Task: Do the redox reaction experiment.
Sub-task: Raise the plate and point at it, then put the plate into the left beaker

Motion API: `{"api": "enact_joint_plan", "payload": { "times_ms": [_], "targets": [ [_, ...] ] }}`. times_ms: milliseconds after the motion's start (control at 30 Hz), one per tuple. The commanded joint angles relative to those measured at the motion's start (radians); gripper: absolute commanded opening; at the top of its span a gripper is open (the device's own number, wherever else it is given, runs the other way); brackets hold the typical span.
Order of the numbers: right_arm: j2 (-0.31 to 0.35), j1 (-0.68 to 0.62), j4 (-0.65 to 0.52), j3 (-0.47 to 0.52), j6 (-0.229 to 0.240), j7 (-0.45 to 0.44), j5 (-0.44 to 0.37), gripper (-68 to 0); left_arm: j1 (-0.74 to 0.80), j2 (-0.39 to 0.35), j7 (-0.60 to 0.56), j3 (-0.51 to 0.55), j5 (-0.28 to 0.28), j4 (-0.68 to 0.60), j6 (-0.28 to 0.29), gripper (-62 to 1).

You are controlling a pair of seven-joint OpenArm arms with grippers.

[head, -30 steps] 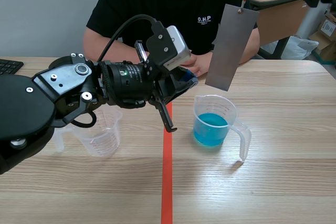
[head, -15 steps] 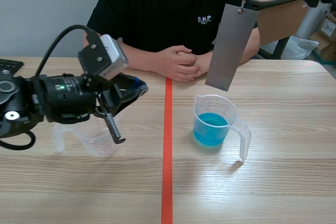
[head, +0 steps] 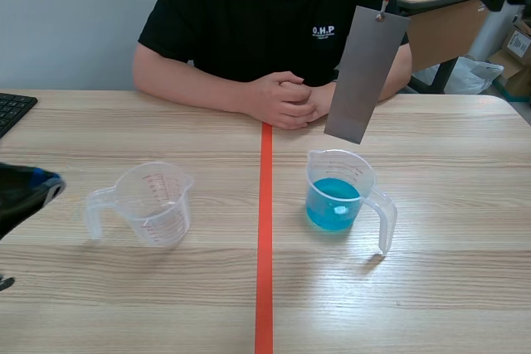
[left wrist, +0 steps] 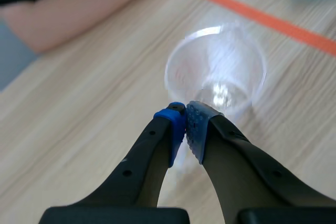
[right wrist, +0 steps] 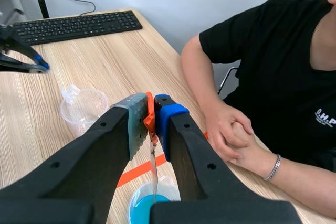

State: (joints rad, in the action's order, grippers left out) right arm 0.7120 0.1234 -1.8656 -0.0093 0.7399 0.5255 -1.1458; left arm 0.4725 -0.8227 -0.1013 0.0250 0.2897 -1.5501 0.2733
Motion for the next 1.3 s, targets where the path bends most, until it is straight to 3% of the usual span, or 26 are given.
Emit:
{"api": "enact_joint_plan", "payload": {
  "times_ms": [0,167,300,733,967,1267],
  "targets": [
    [0.013,0.015,-0.014,0.011,0.006,-0.015,-0.013,-66.0,0.061,0.016,-0.014,0.033,0.014,-0.003,-0.027,-56.5],
    [0.013,0.015,-0.014,0.011,0.006,-0.016,-0.013,-66.0,0.266,0.074,-0.045,0.181,0.014,-0.003,-0.098,-56.5],
    [0.013,0.015,-0.014,0.011,0.006,-0.019,-0.013,-66.0,0.383,0.145,-0.059,0.251,0.014,-0.003,-0.107,-56.5],
    [0.008,0.03,-0.012,0.01,0.006,-0.038,-0.01,-66.0,0.588,0.385,-0.055,0.28,0.013,-0.003,-0.159,-56.5],
    [-0.028,0.069,-0.011,-0.002,0.006,-0.037,0.018,-66.0,0.626,0.431,-0.055,0.28,0.01,-0.003,-0.185,-56.5],
    [-0.129,0.151,-0.005,-0.12,0.006,-0.029,0.123,-66.0,0.63,0.445,-0.037,0.28,0.01,-0.002,-0.185,-56.5]
  ]
}}
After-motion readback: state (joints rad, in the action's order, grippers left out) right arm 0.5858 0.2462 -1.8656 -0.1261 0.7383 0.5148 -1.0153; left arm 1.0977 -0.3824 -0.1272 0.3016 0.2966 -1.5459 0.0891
